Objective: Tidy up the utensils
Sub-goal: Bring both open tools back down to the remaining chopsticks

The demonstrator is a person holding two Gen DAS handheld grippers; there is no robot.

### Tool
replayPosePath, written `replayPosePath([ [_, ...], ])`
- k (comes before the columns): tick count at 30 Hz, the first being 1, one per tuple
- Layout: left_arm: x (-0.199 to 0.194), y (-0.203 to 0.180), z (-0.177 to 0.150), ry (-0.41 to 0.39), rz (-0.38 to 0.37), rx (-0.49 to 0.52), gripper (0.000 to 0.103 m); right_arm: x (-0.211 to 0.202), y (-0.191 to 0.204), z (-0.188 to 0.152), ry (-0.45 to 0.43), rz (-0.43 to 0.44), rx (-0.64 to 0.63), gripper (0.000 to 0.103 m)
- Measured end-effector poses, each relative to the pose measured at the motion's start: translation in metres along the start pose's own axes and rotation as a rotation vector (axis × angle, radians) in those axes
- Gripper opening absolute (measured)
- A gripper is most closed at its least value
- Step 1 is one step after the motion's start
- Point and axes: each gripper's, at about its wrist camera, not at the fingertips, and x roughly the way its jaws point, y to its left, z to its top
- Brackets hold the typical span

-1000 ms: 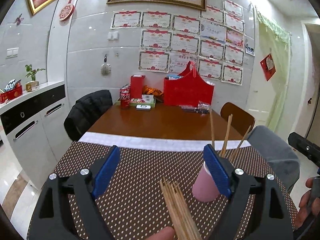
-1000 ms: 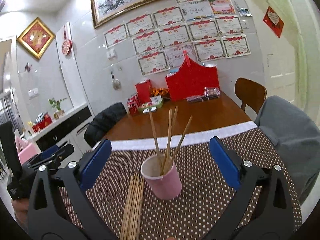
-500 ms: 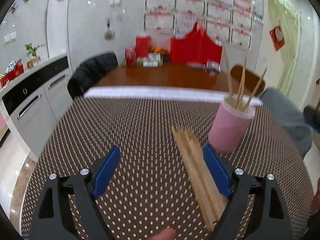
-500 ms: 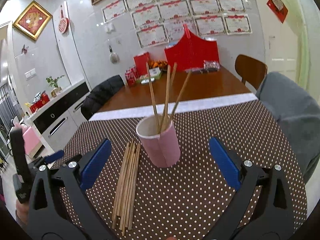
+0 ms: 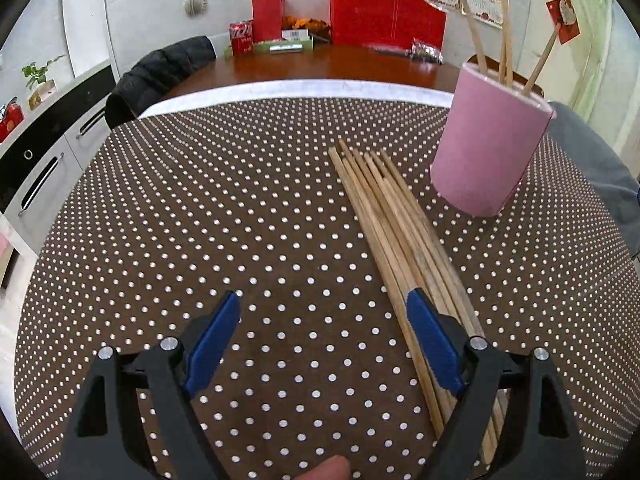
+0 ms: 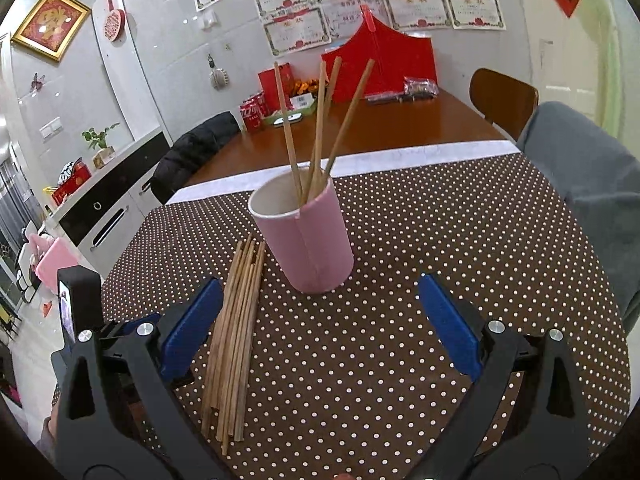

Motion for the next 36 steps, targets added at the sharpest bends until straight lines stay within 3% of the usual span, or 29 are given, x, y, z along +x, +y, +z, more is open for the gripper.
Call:
replayPosePath([
  [10,0.015,-0.002,0.007,-0.006,0.029,0.000,0.088,0.022,-0.002,-0.008,0.070,0.005,-0.016,0.097],
  [19,0.020,-0.005,0.016,-0.005,0.043,0.013,0.089,0.067,0.018,-0.029,0.215,-0.001,-0.098,0.097],
  [22,0.029,-0.008,0.017,0.038,0.067,0.007,0.090,0.073,0.020,-0.033,0.230,-0.007,-0.110,0.097],
  [36,0.027,0.015,0.007,0.037,0.040,-0.009,0.091,0.116,0.043,-0.042,0.308,-0.034,-0.230,0.096],
])
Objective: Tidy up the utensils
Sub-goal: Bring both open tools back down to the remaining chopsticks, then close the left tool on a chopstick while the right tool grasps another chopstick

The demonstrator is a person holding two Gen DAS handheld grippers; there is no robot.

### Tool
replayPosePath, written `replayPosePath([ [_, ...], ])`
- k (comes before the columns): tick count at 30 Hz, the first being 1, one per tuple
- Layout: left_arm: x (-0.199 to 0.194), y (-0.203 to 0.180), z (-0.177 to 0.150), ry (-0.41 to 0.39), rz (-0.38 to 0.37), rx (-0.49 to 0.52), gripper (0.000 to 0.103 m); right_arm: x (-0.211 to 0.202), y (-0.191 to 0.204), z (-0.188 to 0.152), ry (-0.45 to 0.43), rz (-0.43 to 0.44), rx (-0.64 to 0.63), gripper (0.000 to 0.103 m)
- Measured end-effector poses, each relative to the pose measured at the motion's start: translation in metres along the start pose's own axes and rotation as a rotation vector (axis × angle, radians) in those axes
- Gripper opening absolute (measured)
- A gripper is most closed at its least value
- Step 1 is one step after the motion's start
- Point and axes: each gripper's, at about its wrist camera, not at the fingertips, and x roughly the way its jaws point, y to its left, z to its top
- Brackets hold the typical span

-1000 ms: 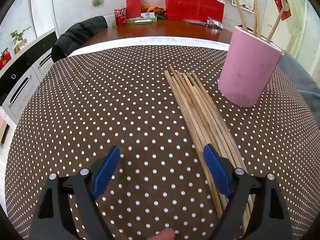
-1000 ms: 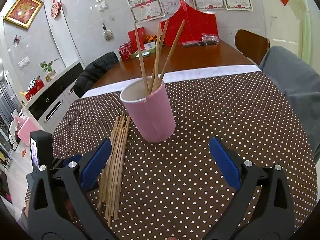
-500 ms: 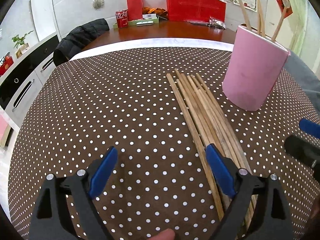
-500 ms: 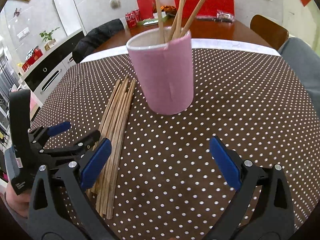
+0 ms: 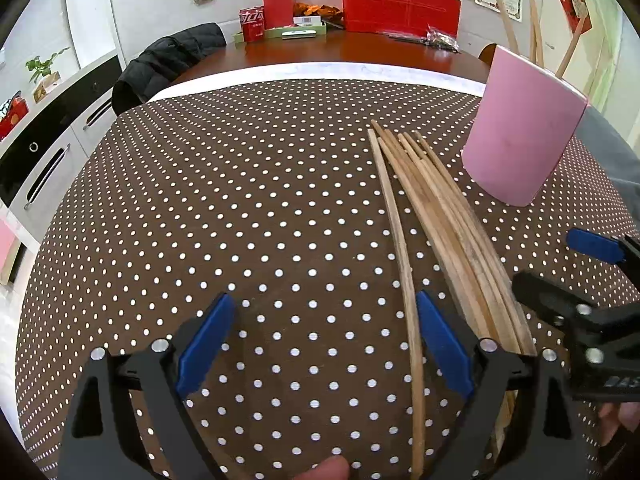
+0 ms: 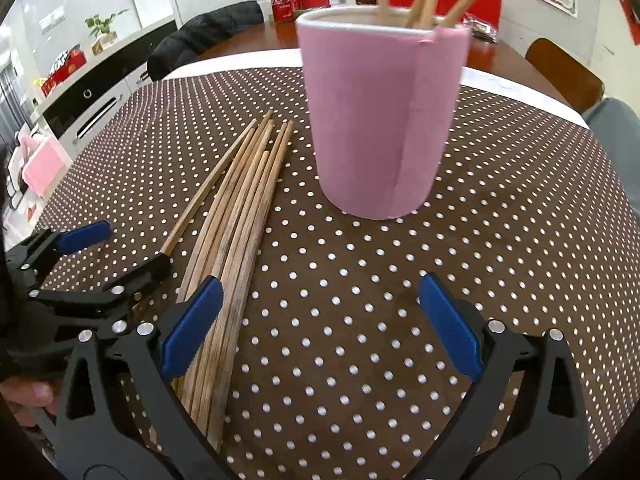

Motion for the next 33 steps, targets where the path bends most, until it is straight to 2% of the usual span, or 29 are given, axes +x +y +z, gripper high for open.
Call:
replayPosePath([
  [6,-0.002,0.007,0.001,0.000,0.000,-0.001,0.090,0.008,-0.001,0.005,0.008,-0.052,-0.013,0.096],
  [14,0.003,0.015,0.009,0.014,0.000,-0.002,0.090,0.025,0.011,0.022,0.034,-0.064,-0.052,0.093],
  [16,0.004,0.018,0.012,0.018,0.000,0.006,0.090,0.027,0.015,0.024,0.017,-0.074,-0.066,0.093],
  [17,0.005,0.019,0.014,0.020,0.003,0.012,0.090,0.028,0.014,0.026,0.016,-0.066,-0.058,0.090],
  [20,0.010,0.018,0.024,0.022,0.019,0.047,0.090,0.024,0.014,0.028,0.001,-0.060,-0.053,0.064],
  [21,0.012,0.018,0.029,0.022,0.021,0.059,0.090,0.023,0.013,0.029,0.000,-0.055,-0.048,0.059],
  [28,0.031,0.007,0.058,0.043,-0.014,0.110,0.090,0.037,0.023,0.041,-0.008,-0.004,-0.036,0.059],
  [29,0.032,0.009,0.060,0.048,-0.038,0.099,0.079,0.040,0.027,0.044,-0.007,-0.010,-0.044,0.056],
  [30,0.032,0.010,0.062,0.047,-0.067,0.085,0.073,0.043,0.033,0.047,-0.006,-0.022,-0.055,0.041],
  [31,0.030,0.010,0.063,0.039,-0.062,0.089,0.051,0.045,0.039,0.048,-0.010,-0.035,-0.069,0.030],
  [32,0.028,0.009,0.064,0.033,-0.074,0.094,0.024,0.049,0.044,0.052,-0.009,-0.030,-0.070,0.019],
  [33,0.026,0.009,0.064,0.034,-0.087,0.096,0.012,0.051,0.046,0.054,-0.006,-0.019,-0.070,0.009],
])
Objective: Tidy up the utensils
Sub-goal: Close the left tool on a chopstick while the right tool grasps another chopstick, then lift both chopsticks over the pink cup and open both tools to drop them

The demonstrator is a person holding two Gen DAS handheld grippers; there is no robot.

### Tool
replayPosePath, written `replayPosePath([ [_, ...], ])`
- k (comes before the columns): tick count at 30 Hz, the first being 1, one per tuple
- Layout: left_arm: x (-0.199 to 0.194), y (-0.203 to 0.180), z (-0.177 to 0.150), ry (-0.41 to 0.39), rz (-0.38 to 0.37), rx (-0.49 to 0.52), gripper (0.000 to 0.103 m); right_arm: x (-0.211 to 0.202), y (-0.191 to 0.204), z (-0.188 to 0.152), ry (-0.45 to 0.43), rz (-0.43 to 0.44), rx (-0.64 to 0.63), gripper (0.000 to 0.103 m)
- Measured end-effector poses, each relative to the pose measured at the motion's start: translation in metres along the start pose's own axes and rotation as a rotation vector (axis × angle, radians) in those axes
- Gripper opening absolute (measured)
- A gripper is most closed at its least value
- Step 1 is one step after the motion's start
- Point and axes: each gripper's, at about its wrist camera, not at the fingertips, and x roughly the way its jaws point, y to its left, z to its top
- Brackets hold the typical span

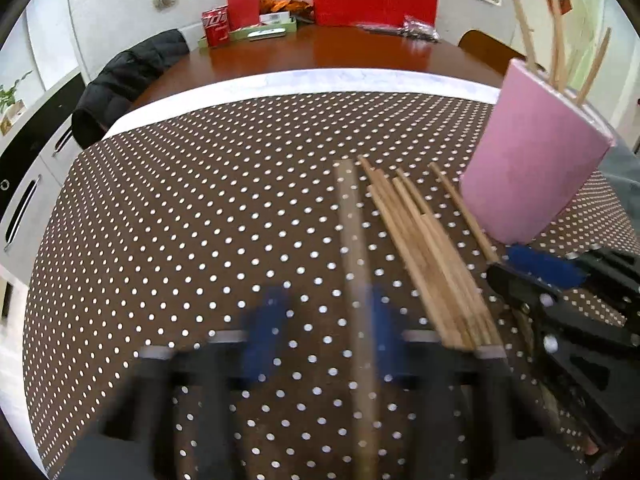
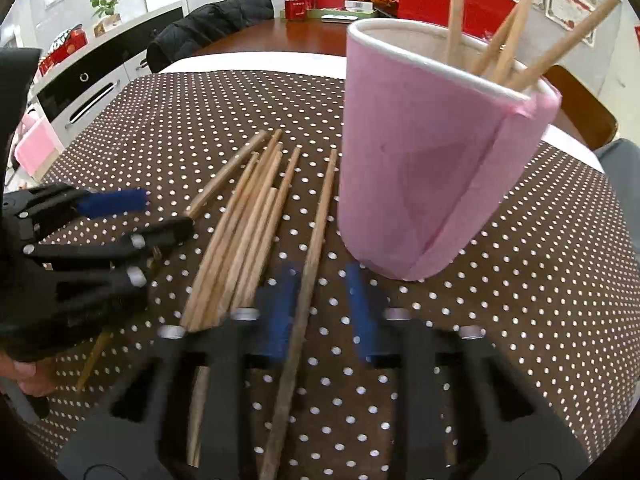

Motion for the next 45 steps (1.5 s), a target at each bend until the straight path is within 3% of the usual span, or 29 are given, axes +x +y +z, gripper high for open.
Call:
replayPosePath([
  [1,-0.001,0.000,-0.001,0.002,-0.017,-0.003,0.006,0.000,0.002,0.001,0.001,0.007,-0.003,0.008],
  [5,-0.010,0.004,-0.015,-0.019,-0.044,-0.047,0.005,-0.009,-0.007,-0.010,-0.018,0.092,0.042,0.006],
  [9,-0.028,0.008,-0.027,-0.068,-0.071,-0.097,0.005,-0.035,-0.022,-0.023,-0.091,0.176,0.106,0.006],
  [19,-0.094,-0.005,-0.013,-0.308,-0.205,-0.133,0.005,-0.107,-0.053,-0.026,-0.329,0.329,0.232,0.006],
  [26,-0.137,-0.027,0.026,-0.500,-0.369,-0.104,0.005,-0.147,-0.079,-0.007,-0.472,0.336,0.265,0.006],
  [32,-0.157,-0.043,0.069,-0.645,-0.463,-0.093,0.005,-0.177,-0.095,0.025,-0.560,0.317,0.247,0.006],
  [38,-0.168,-0.069,0.104,-0.777,-0.490,-0.052,0.005,-0.208,-0.112,0.060,-0.650,0.274,0.219,0.006],
  [45,-0.149,-0.089,0.133,-0.825,-0.470,-0.064,0.005,-0.213,-0.128,0.092,-0.695,0.230,0.210,0.006],
])
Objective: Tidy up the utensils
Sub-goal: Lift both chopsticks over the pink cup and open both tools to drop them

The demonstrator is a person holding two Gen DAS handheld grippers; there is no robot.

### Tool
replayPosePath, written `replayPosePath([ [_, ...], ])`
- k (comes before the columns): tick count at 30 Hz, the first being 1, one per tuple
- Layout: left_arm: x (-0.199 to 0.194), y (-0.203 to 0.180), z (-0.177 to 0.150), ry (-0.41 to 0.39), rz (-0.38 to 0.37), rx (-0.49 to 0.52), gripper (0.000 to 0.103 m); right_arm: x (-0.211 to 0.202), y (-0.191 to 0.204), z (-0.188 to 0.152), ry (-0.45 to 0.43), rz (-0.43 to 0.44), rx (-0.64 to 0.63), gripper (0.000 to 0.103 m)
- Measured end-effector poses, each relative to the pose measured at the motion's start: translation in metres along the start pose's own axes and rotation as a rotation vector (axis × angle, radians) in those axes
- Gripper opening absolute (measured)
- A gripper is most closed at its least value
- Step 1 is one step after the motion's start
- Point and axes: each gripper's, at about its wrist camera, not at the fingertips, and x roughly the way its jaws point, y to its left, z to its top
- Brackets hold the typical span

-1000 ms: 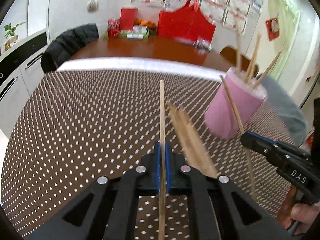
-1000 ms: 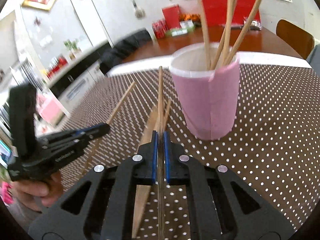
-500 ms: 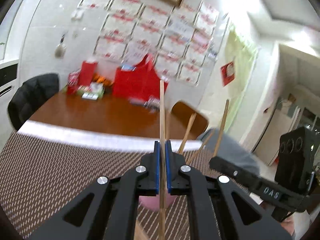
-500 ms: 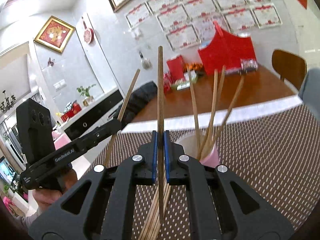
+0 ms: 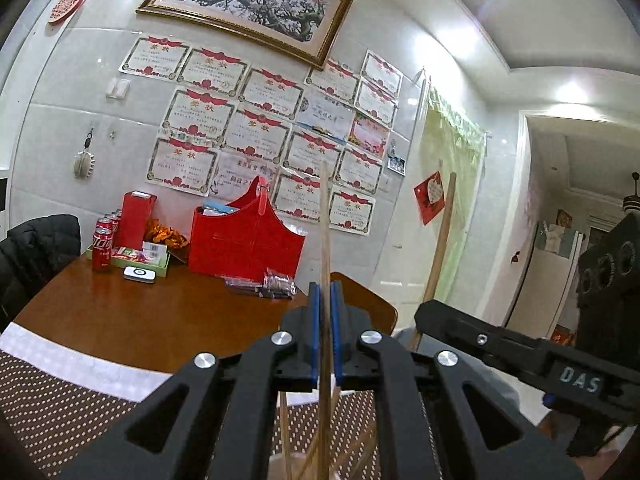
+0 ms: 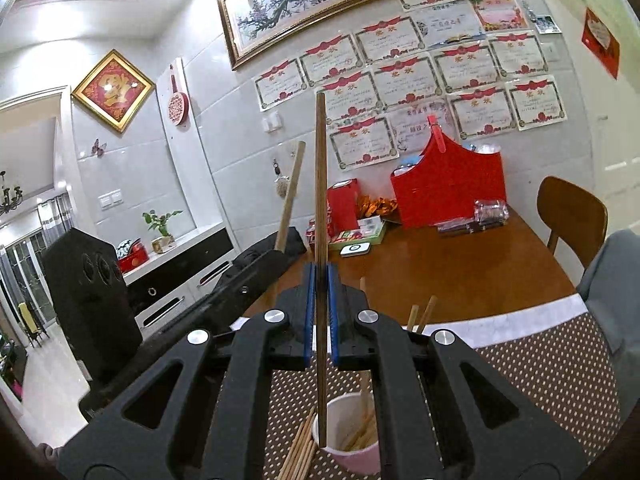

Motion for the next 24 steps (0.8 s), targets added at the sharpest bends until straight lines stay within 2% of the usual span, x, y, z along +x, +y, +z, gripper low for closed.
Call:
replayPosePath([
  [9,0.042,0.017,-0.028,0.026,0.041,-0.023,0.005,0.032,-0.026,-0.009,0.039,-0.025,0.015,0.006],
  [16,0.052,0.026,-0.051,0.077,0.061,-0.021,0.006,0.045,-0.036,-0.026,0.085,-0.035,0.034,0.007],
  [18,0.049,0.027,-0.054,0.088,0.064,-0.013,0.010,0.045,-0.038,-0.029,0.102,-0.037,0.040,0.008],
  [19,0.048,0.027,-0.055,0.092,0.069,-0.009,0.027,0.044,-0.038,-0.030,0.105,-0.039,0.045,0.010],
  [20,0.044,0.027,-0.055,0.093,0.077,-0.005,0.034,0.042,-0.040,-0.031,0.104,-0.041,0.054,0.027],
  [21,0.041,0.027,-0.055,0.086,0.078,-0.005,0.035,0.039,-0.041,-0.031,0.098,-0.047,0.062,0.069],
  [22,0.038,0.027,-0.054,0.085,0.080,0.000,0.036,0.035,-0.042,-0.031,0.084,-0.058,0.069,0.084],
  [24,0.028,0.026,-0.051,0.083,0.091,0.016,0.044,0.025,-0.042,-0.030,0.043,-0.070,0.073,0.088],
])
